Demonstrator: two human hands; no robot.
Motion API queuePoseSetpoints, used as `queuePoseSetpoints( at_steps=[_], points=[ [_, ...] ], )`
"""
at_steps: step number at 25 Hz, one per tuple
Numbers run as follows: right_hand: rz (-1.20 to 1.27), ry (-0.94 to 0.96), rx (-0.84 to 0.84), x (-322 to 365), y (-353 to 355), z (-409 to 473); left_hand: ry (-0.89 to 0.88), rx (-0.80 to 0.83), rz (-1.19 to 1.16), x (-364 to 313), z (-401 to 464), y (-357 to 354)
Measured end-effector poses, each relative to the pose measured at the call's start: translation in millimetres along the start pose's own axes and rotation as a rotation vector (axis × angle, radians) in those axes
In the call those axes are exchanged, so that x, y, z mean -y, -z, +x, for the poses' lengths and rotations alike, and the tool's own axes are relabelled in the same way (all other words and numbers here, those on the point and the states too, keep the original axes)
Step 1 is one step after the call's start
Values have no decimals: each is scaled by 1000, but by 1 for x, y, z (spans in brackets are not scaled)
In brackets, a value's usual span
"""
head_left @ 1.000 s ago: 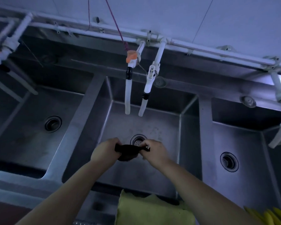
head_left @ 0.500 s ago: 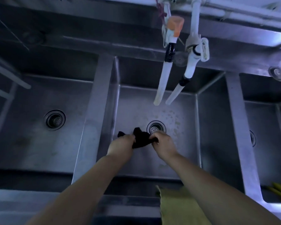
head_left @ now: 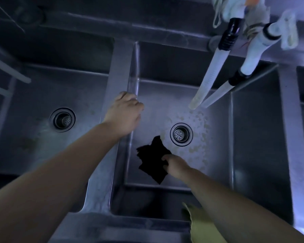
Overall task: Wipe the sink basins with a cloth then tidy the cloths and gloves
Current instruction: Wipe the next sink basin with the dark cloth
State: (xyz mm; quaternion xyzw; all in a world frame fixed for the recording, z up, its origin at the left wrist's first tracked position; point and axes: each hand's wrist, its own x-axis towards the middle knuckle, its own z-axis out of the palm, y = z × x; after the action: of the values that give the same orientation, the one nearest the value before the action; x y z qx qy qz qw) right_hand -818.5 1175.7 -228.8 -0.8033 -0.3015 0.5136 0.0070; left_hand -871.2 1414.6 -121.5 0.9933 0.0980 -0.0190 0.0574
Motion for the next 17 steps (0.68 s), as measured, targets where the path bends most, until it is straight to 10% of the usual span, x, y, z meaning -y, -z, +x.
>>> queuePoseSetpoints(
  at_steps=[4, 11, 17],
  points=[
    [-150, 72, 46, 11, -35, 47, 1, -26, 50, 10, 9, -20],
    [-145, 213, -571, 15, 4, 148, 33, -95, 5, 11, 11, -28],
    [-333, 318, -753, 8, 85, 232, 44, -135, 39, 15, 11, -39]
  ],
)
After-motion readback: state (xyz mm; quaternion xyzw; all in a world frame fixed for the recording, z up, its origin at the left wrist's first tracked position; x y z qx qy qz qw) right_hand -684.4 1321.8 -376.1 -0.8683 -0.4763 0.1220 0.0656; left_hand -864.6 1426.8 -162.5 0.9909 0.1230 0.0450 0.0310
